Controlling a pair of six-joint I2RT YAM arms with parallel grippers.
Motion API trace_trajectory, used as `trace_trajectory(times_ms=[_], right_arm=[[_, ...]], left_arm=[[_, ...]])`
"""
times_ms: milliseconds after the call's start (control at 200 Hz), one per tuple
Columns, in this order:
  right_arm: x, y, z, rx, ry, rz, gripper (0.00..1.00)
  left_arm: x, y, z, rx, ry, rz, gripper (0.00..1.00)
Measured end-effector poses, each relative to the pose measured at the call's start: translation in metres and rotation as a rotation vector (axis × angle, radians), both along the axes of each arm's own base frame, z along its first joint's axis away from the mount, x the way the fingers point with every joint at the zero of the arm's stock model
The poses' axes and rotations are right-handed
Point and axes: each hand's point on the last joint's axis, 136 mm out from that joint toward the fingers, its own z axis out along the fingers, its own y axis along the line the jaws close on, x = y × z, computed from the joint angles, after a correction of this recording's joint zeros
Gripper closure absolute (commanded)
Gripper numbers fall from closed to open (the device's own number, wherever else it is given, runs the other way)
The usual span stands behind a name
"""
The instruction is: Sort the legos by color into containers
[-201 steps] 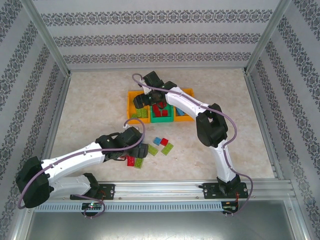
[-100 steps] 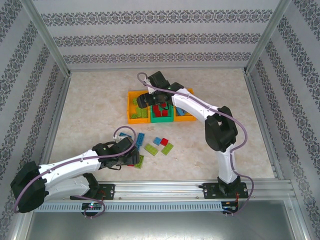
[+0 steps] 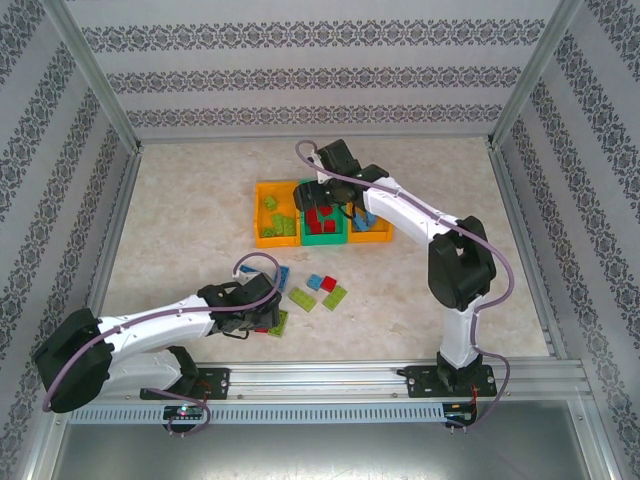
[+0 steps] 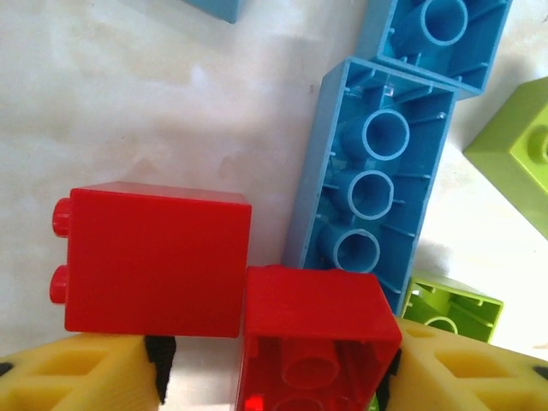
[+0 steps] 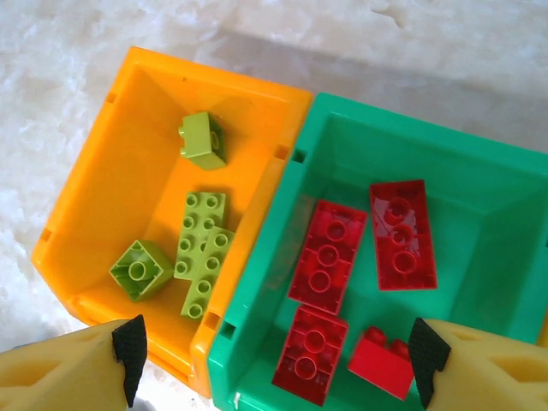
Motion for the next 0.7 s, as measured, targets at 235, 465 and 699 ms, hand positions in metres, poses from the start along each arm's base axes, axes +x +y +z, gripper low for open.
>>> trace_trajectory(times_ms=[235,465,699], right_arm=[[-0.006,-0.012,-0.002,-0.012,-0.001,-0.024,0.16],[-0.013,-0.032,-0.006,-0.029,0.007,-0.054,0.16],[-0.025,-0.059,-0.006,-0.050,0.000,-0.096,0.16]], left_arm=[[0.001,0.000,0.001,-0.003,-0.005,0.008,0.66],[0.003,-0.001,0.007,-0.021,-0.026,0.009,0.73],[0.007,0.001,0.022,-0.024,-0.068,0.012,0.74]])
